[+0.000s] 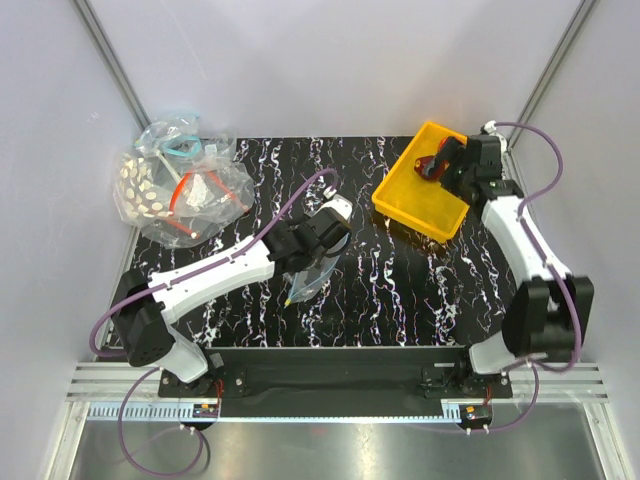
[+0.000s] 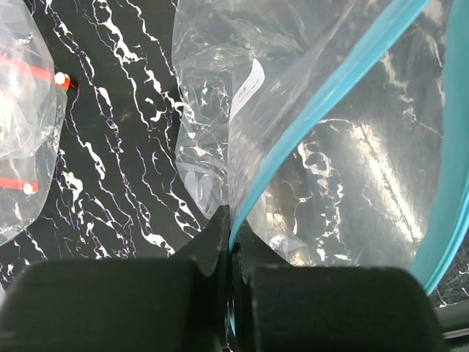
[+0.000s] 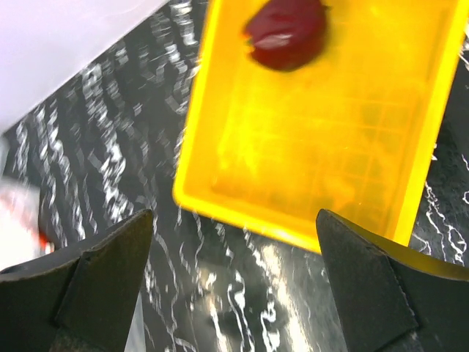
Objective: Place the food in the zip-top bag and seal the zipper
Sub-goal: Pick up the fake fruit from the bin.
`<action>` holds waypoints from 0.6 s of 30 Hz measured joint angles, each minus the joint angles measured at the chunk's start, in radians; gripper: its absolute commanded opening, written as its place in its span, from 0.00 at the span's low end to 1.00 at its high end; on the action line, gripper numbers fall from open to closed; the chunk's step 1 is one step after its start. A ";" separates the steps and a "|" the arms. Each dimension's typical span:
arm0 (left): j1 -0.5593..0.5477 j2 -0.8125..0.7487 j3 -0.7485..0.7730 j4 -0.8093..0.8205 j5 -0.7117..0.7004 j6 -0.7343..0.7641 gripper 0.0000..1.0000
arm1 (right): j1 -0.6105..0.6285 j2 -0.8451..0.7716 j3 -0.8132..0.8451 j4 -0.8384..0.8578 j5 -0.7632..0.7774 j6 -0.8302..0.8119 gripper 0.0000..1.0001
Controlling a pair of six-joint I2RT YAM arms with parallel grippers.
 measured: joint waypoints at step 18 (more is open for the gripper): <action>0.000 -0.006 -0.014 0.029 0.032 -0.001 0.00 | -0.166 0.476 0.300 -0.023 -0.075 0.173 1.00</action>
